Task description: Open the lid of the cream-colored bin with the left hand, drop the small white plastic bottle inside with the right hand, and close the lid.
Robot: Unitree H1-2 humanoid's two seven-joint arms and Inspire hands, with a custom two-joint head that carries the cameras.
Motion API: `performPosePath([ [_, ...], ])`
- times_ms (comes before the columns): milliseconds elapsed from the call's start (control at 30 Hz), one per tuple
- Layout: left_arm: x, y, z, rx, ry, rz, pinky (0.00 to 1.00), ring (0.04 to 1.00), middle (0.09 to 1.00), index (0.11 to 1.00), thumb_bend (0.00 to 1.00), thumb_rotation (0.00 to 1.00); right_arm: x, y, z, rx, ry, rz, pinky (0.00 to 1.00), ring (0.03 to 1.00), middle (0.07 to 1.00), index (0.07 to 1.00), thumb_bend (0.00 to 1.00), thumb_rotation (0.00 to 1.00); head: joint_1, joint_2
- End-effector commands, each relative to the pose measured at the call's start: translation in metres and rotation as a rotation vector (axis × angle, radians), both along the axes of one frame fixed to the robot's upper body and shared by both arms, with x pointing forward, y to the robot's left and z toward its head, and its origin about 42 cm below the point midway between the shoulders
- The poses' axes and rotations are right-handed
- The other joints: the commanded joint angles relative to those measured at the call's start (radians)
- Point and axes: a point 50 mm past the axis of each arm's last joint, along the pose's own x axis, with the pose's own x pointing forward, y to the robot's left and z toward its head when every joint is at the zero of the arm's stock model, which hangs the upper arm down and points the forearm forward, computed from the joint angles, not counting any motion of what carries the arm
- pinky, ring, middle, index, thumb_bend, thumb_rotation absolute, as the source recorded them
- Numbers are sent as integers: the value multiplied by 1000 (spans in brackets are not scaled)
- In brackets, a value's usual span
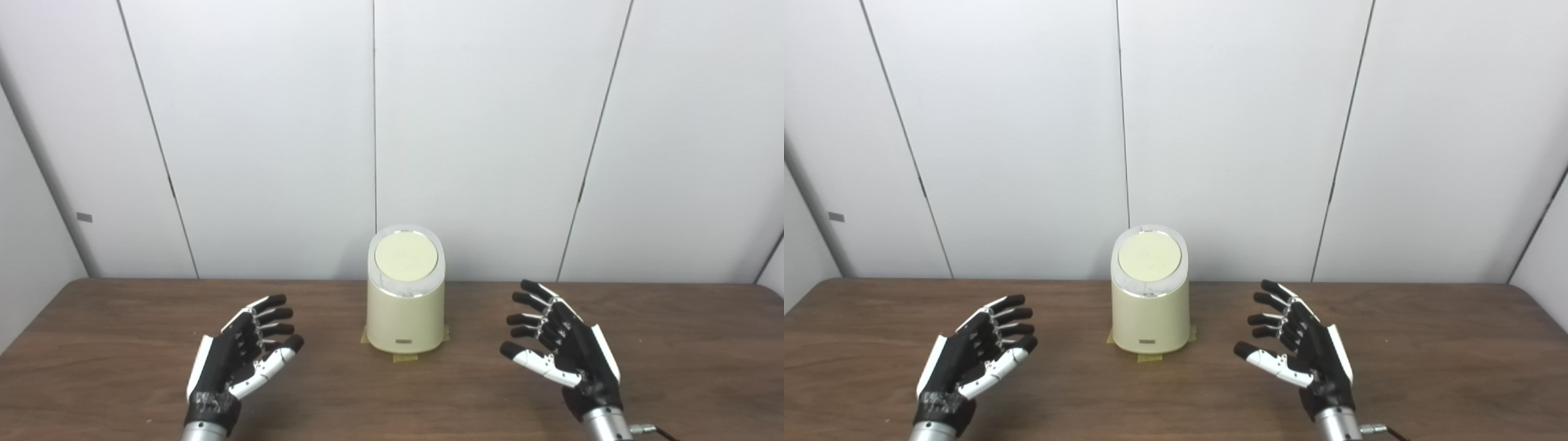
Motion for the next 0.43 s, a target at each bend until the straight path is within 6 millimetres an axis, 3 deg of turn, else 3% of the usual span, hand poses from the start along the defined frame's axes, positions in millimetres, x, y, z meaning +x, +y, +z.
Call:
performPosePath([
  [0, 8, -1, 17, 18, -67, -14, 537, 662, 717, 772, 684, 200, 5, -1, 21, 6, -97, -11, 541, 630, 767, 783, 856, 216, 0, 1],
  [400, 8, 2, 18, 30, -68, -25, 549, 683, 733, 773, 695, 206, 0, -1, 19, 3, -97, -18, 571, 653, 767, 790, 863, 242, -12, 5],
])
